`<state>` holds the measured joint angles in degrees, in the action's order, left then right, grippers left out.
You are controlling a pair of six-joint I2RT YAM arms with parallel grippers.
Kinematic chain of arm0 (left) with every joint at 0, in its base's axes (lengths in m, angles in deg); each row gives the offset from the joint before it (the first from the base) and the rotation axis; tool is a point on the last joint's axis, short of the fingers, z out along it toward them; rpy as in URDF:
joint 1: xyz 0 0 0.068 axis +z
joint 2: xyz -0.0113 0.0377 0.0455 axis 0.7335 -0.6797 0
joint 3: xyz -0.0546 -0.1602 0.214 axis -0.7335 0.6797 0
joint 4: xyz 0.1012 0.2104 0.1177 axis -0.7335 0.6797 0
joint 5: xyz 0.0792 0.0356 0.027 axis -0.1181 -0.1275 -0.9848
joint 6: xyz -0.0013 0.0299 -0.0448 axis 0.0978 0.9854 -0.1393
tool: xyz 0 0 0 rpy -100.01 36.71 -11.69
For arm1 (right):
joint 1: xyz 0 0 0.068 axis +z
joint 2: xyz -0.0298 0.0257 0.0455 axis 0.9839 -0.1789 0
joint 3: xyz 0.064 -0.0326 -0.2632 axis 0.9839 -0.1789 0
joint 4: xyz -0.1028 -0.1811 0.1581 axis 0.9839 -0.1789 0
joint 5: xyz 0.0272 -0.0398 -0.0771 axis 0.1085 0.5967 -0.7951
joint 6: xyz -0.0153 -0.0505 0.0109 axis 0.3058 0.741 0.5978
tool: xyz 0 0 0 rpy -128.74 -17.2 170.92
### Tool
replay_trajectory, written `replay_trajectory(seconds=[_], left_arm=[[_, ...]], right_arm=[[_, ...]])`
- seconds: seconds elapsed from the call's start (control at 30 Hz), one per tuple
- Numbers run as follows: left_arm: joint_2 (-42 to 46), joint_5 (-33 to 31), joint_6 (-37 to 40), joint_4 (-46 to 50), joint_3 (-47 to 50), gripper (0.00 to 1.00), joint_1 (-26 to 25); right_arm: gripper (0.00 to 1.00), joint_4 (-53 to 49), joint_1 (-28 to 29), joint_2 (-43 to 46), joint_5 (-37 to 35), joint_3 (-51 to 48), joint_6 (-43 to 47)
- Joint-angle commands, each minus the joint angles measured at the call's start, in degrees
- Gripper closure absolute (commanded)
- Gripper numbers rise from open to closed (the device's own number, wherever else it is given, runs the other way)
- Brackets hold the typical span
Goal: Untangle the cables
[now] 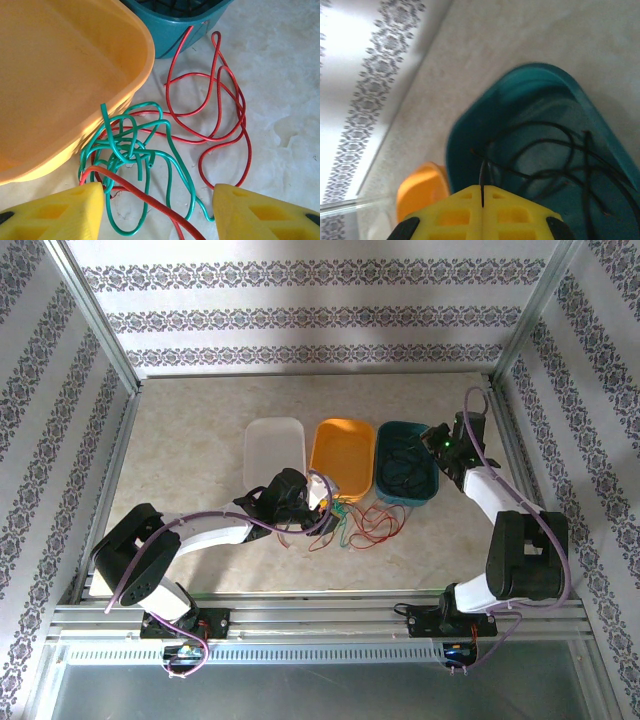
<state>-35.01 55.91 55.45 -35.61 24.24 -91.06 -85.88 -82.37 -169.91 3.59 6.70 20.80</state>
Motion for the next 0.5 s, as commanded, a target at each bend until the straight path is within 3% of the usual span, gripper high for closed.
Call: replay_trajectory(seconds=[0.0, 0.17, 0.2, 0.3, 0.47], left_arm=[[0.6, -0.6, -0.4, 0.7, -0.1, 0.41, -0.5], [0.9, -1.2, -0.1, 0.9, -0.2, 0.41, -0.6], [0.9, -1.4, 0.0, 0.8, -0.2, 0.41, -0.6], [1.1, -1.9, 0.3, 0.7, -0.2, 0.41, -0.6], [1.4, -2.8, 0.6, 0.2, -0.1, 0.41, -0.5]], right_arm=[[0.98, -2.0, 1.2, 0.9, -4.5, -1.7, 2.4], [0.93, -3.3, 1.5, 1.4, -5.1, -3.6, 2.7], [0.89, -3.9, 1.5, 1.9, -5.5, -3.8, 2.8], [0.63, -5.0, 1.5, 4.4, -6.0, -4.2, 3.3], [0.43, -9.4, 2.0, 11.6, -9.6, -3.7, 6.0]])
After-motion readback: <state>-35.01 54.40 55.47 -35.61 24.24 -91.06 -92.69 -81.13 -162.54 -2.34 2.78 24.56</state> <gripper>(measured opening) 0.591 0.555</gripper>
